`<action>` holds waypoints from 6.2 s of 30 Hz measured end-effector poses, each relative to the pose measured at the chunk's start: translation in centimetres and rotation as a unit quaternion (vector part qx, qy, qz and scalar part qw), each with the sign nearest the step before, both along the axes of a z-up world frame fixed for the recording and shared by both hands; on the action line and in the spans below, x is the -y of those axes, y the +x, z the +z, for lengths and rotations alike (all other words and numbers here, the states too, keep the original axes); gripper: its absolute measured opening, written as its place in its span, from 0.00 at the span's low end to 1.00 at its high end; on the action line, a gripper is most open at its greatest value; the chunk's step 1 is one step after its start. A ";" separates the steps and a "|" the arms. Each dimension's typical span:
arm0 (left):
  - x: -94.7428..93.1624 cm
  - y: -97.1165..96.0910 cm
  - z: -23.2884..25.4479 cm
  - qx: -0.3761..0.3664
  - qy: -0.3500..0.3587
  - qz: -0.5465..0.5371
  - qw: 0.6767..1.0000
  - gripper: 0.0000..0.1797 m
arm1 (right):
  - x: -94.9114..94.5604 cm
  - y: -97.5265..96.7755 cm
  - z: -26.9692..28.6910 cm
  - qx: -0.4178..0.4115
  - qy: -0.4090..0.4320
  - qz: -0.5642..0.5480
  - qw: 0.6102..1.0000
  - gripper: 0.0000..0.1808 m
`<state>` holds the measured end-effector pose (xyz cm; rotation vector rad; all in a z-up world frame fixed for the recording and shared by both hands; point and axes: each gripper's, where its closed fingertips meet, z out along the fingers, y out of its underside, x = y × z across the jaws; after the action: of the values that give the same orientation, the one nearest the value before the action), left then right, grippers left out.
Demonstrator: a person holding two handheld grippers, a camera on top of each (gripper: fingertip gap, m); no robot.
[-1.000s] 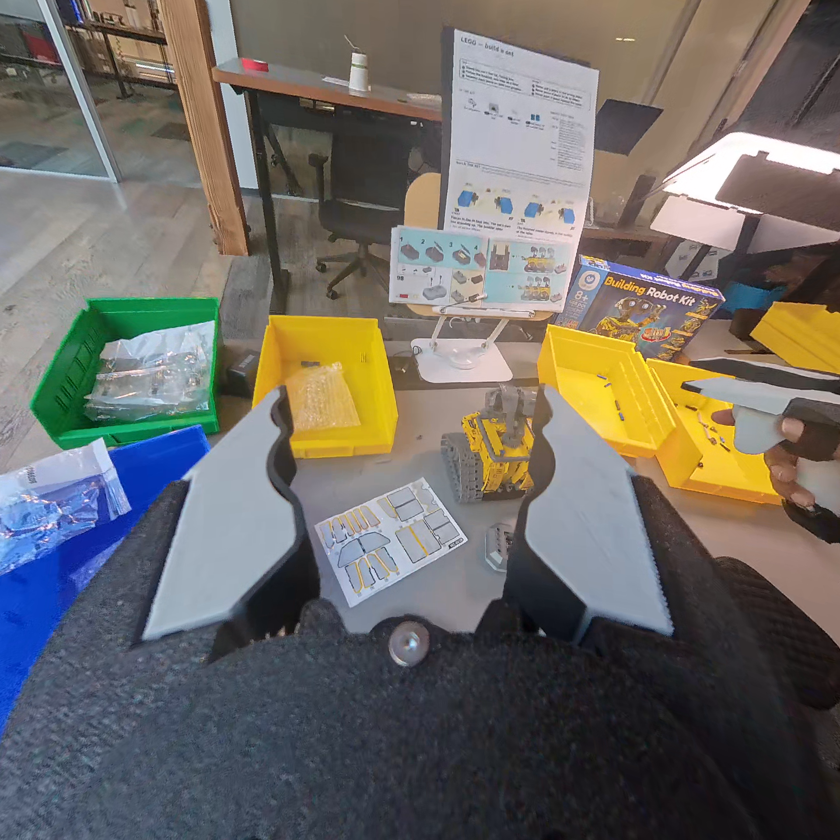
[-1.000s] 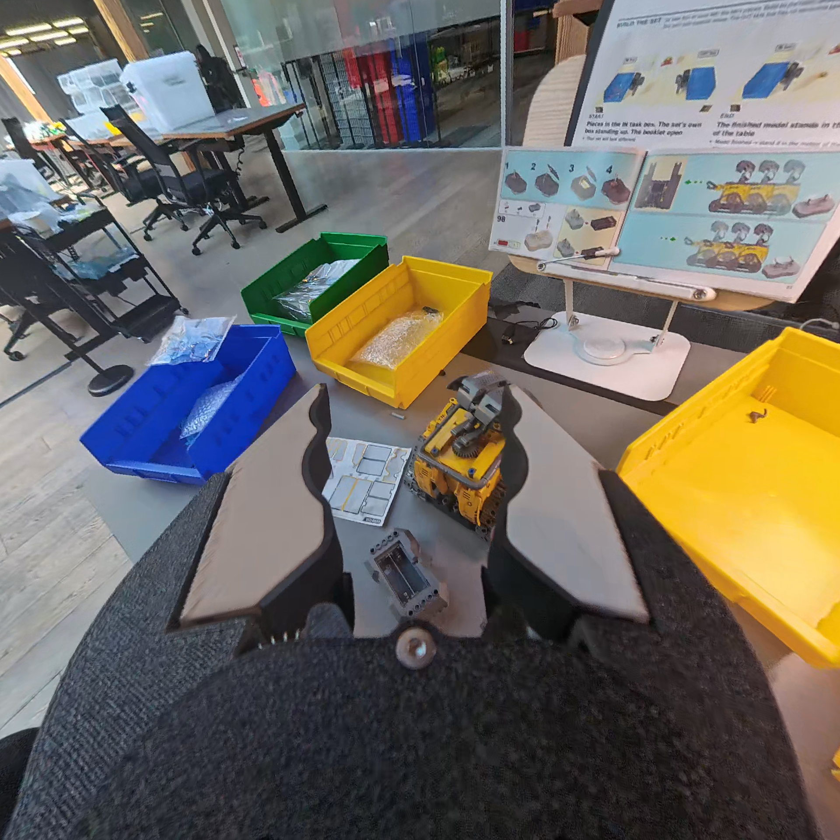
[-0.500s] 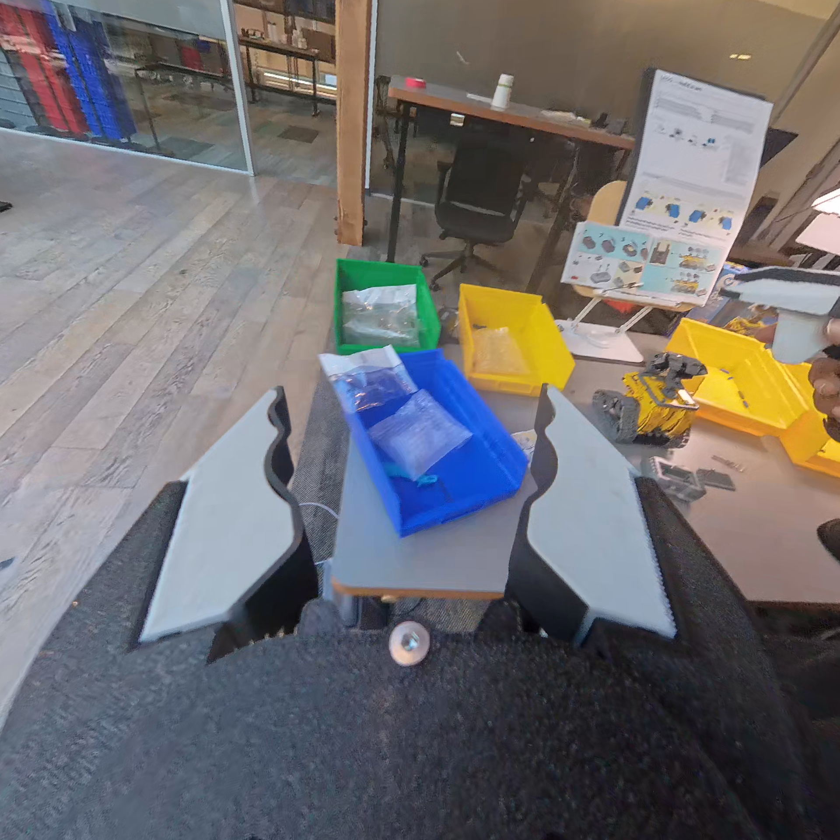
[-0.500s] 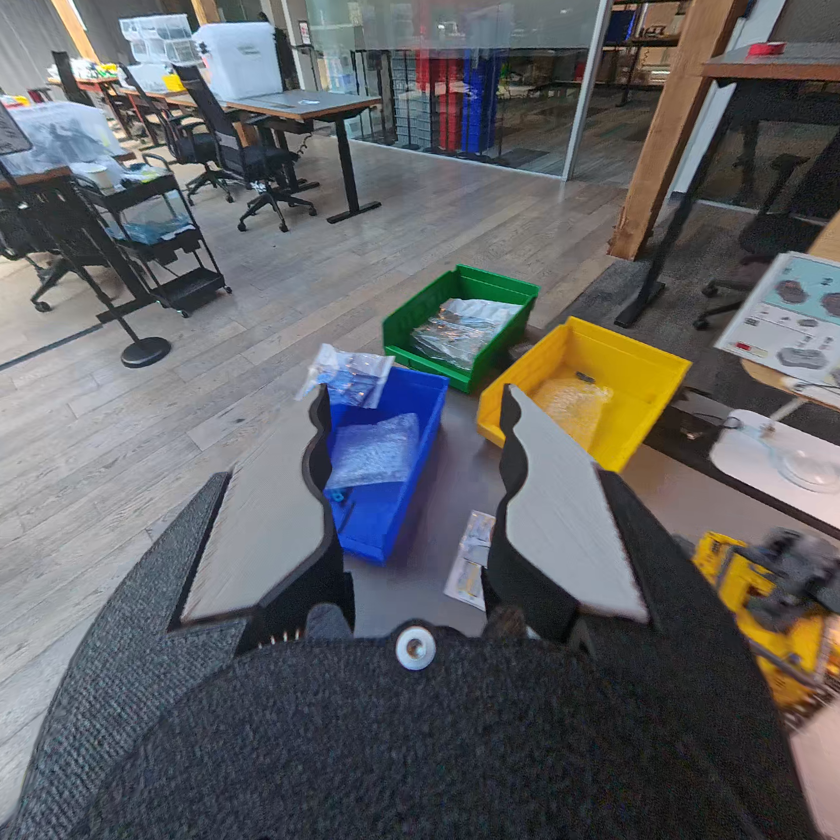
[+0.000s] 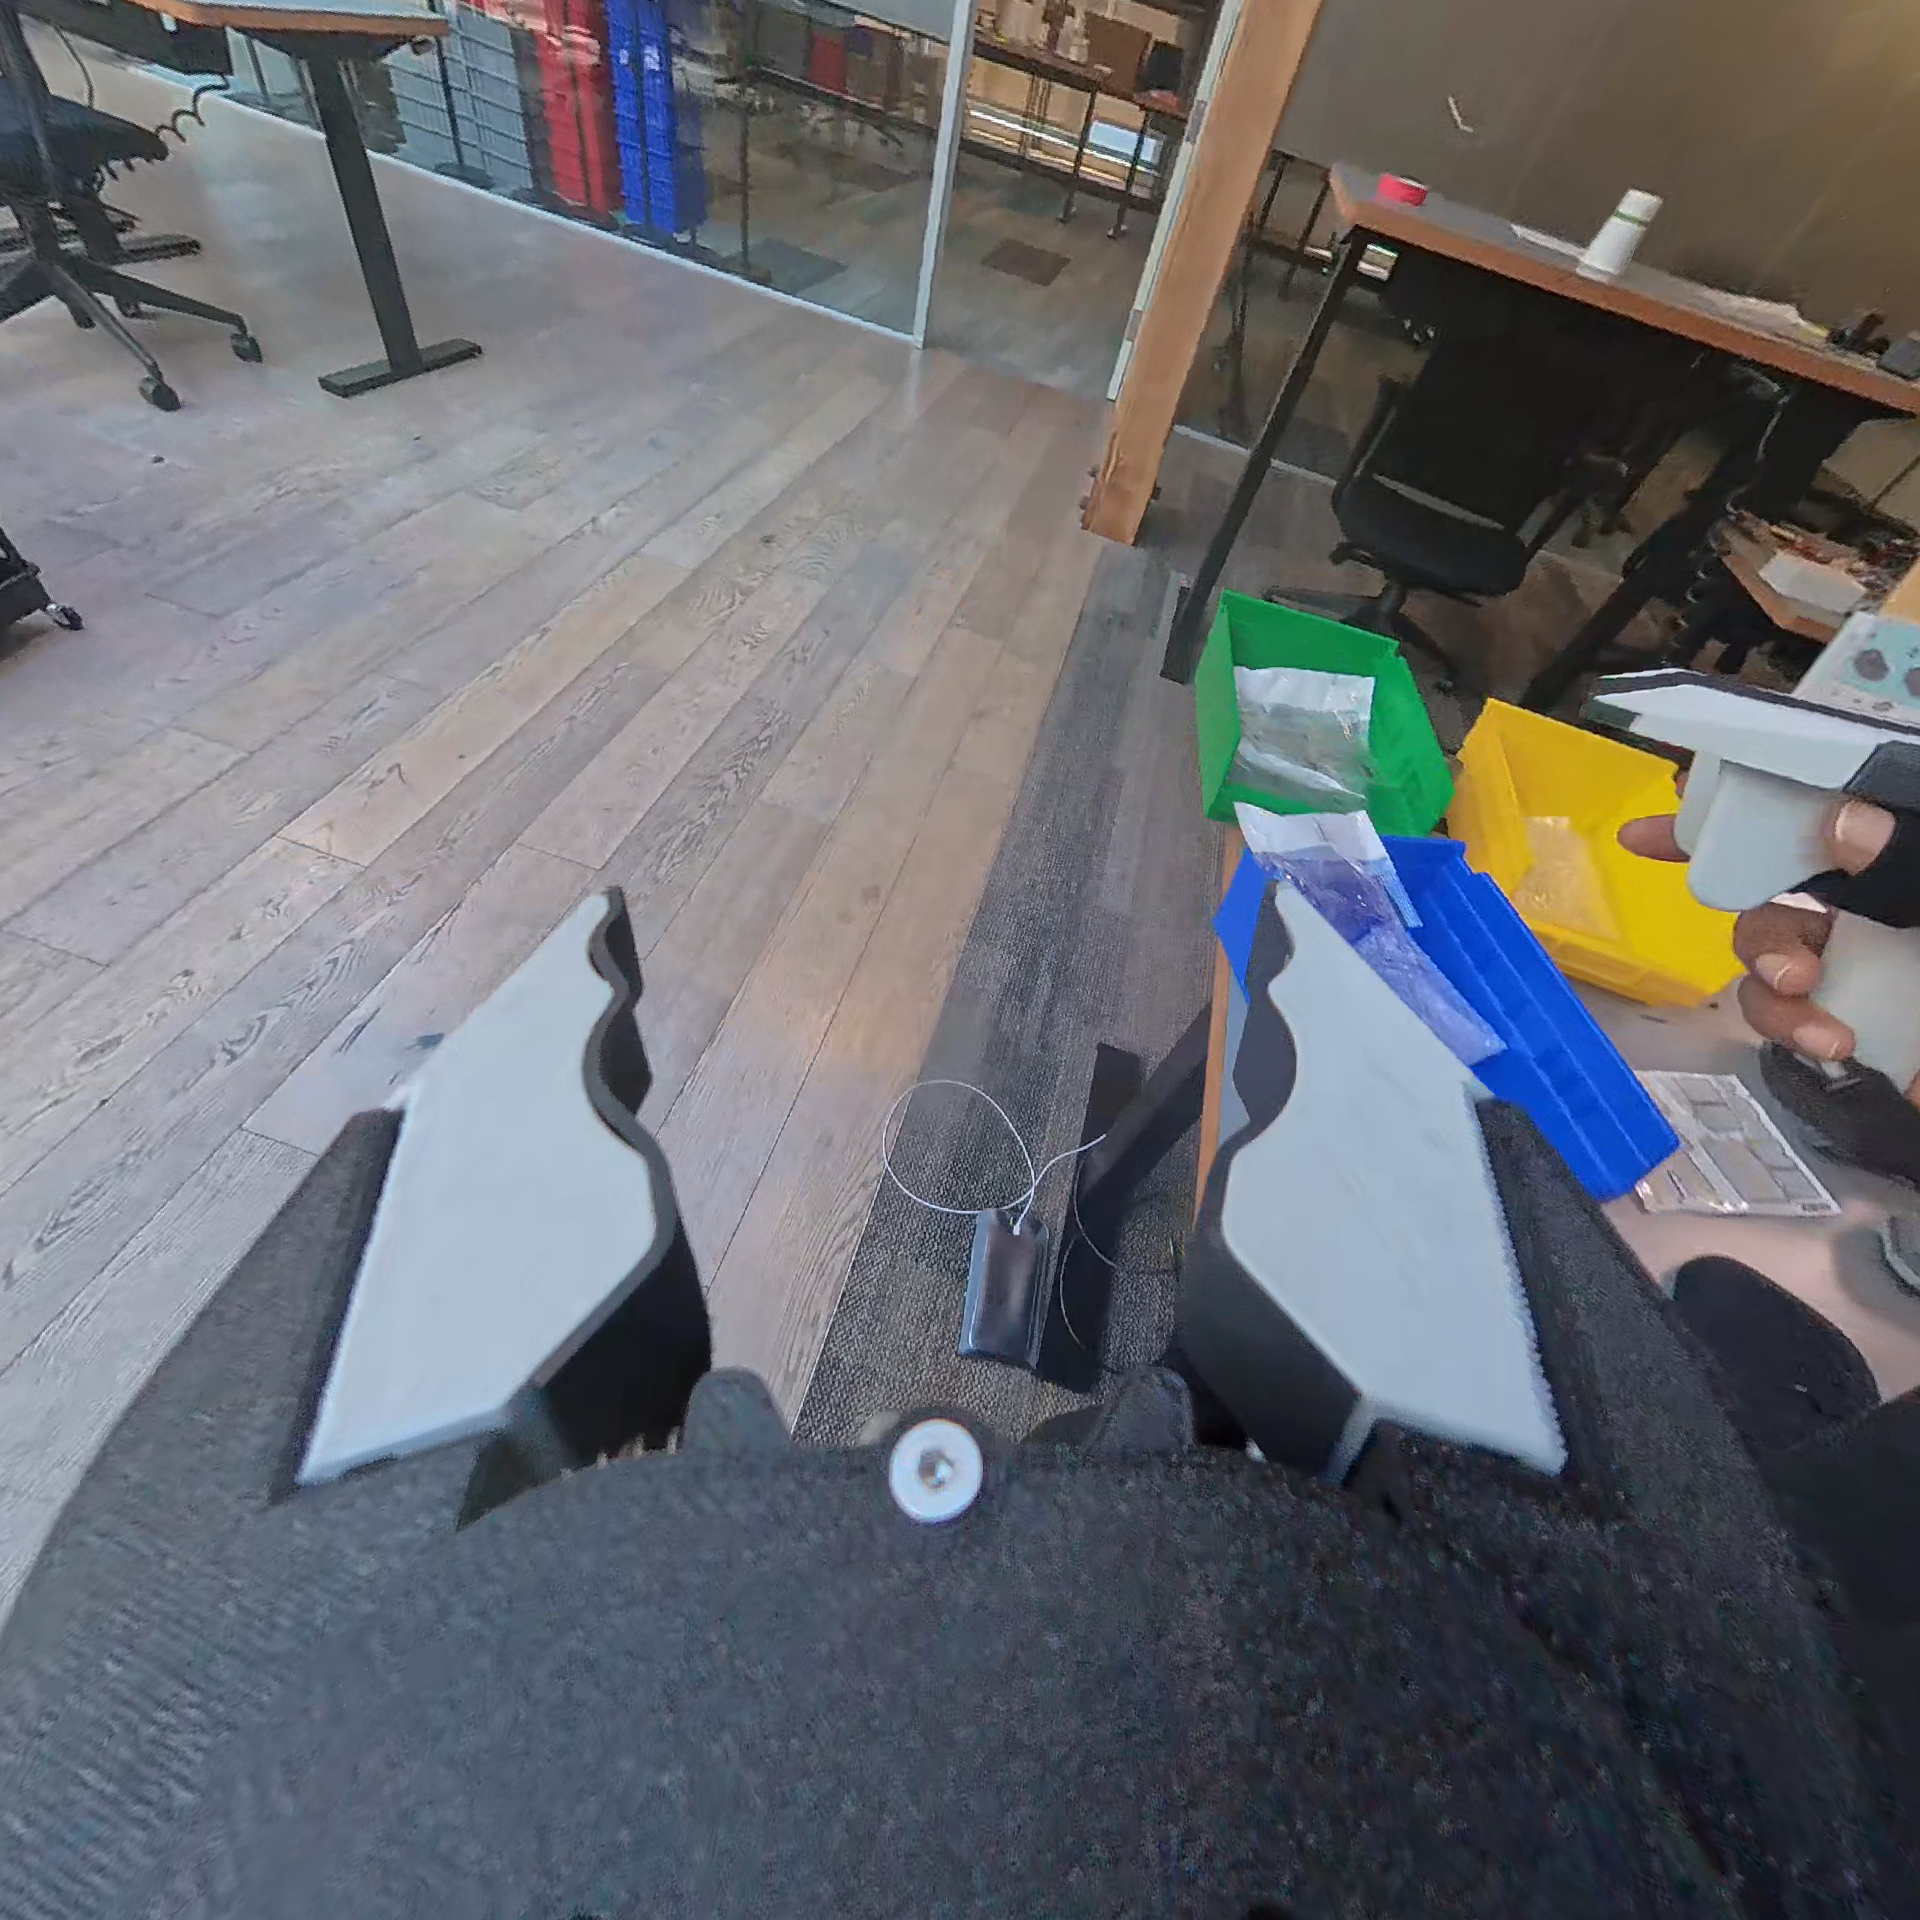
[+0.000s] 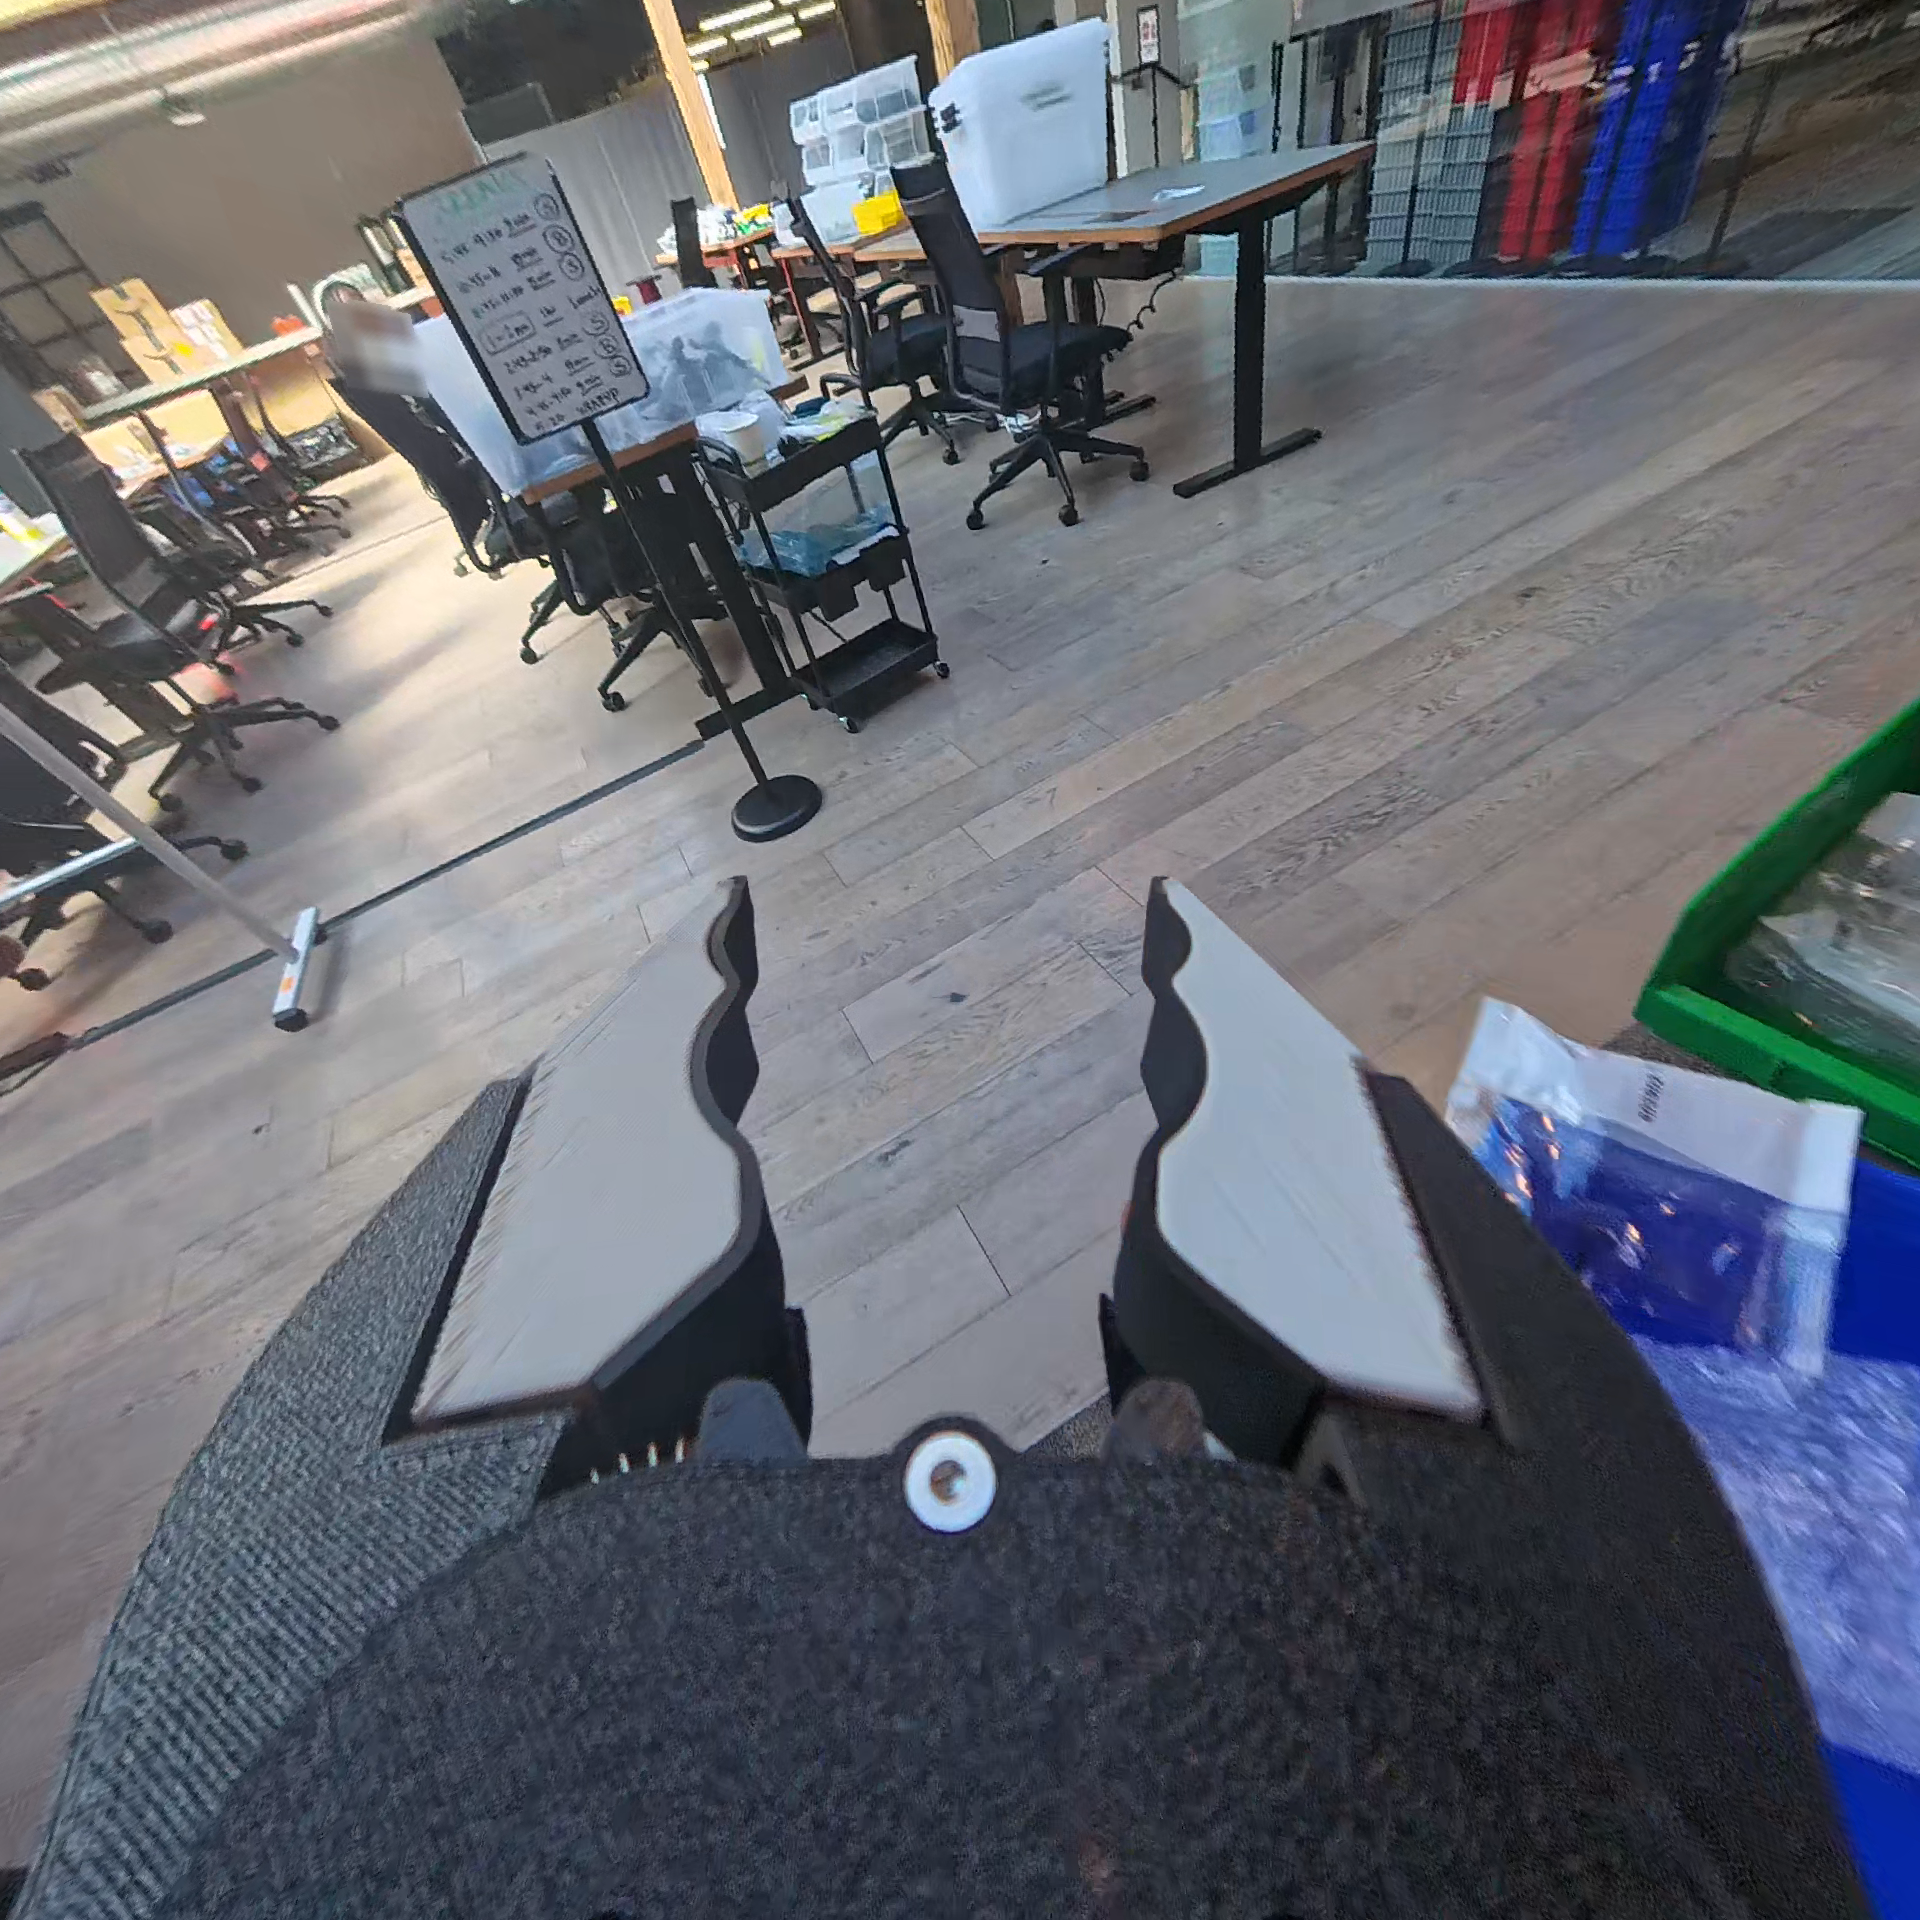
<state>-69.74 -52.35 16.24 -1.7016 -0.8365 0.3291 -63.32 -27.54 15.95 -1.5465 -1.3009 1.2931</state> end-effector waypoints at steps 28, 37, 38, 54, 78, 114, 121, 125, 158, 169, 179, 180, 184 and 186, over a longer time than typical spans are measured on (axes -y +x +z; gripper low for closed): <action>-51.0 -63.9 -3.6 -0.018 -0.035 -0.359 0.933 0.64 | -35.3 -50.4 -3.8 0.039 0.050 -0.290 0.955 0.42; -77.3 -85.6 6.9 -0.107 0.007 -0.479 0.872 0.65 | -53.7 -70.9 3.5 0.031 0.054 -0.335 0.940 0.42; -80.2 -87.4 7.9 -0.108 0.015 -0.482 0.869 0.65 | -55.9 -72.4 3.4 0.029 0.041 -0.341 0.939 0.42; -111.9 -127.2 3.2 -0.046 -0.021 -0.278 0.959 0.64 | -105.0 -116.1 6.3 -0.007 0.113 -0.193 0.975 0.42; -191.7 -187.2 9.1 -0.142 0.059 -0.434 0.888 0.37 | -169.8 -168.9 -1.1 0.071 0.035 -0.307 0.948 0.40; -320.0 -257.1 4.6 -0.100 0.049 -0.499 0.859 0.41 | -297.2 -241.1 -5.0 0.084 0.027 -0.335 0.938 0.39; -340.7 -269.2 3.2 -0.021 0.014 -0.437 0.899 0.44 | -325.0 -264.1 4.5 0.026 0.088 -0.183 0.979 0.39; -351.4 -280.4 1.5 -0.001 0.025 -0.378 0.926 0.44 | -340.6 -277.1 10.1 -0.029 0.125 -0.138 0.982 0.39; -430.1 -383.0 2.4 -0.064 0.012 -0.027 0.997 0.49 | -428.5 -381.2 10.4 -0.063 0.171 0.095 0.979 0.40; -449.3 -425.4 3.9 -0.133 -0.006 -0.022 0.991 0.45 | -440.6 -418.9 6.2 -0.042 0.081 0.076 0.993 0.40; -473.4 -456.9 8.9 -0.201 -0.007 -0.109 0.973 0.47 | -467.8 -440.1 0.4 0.002 0.058 -0.082 0.995 0.38; -475.2 -459.7 7.4 -0.187 -0.011 -0.097 0.977 0.47 | -470.4 -443.1 -0.5 0.007 0.058 -0.090 0.994 0.38; -481.4 -470.1 5.4 -0.127 -0.015 -0.056 0.990 0.46 | -478.9 -457.6 0.7 -0.008 0.044 -0.083 0.996 0.38; -484.1 -475.4 6.4 -0.141 -0.020 -0.055 0.988 0.45 | -481.3 -465.8 3.0 -0.019 0.065 -0.047 0.997 0.38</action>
<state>-545.14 431.75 22.64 -1.6825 -0.5288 0.5008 -529.09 453.72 18.92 -1.4674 -1.2489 1.1513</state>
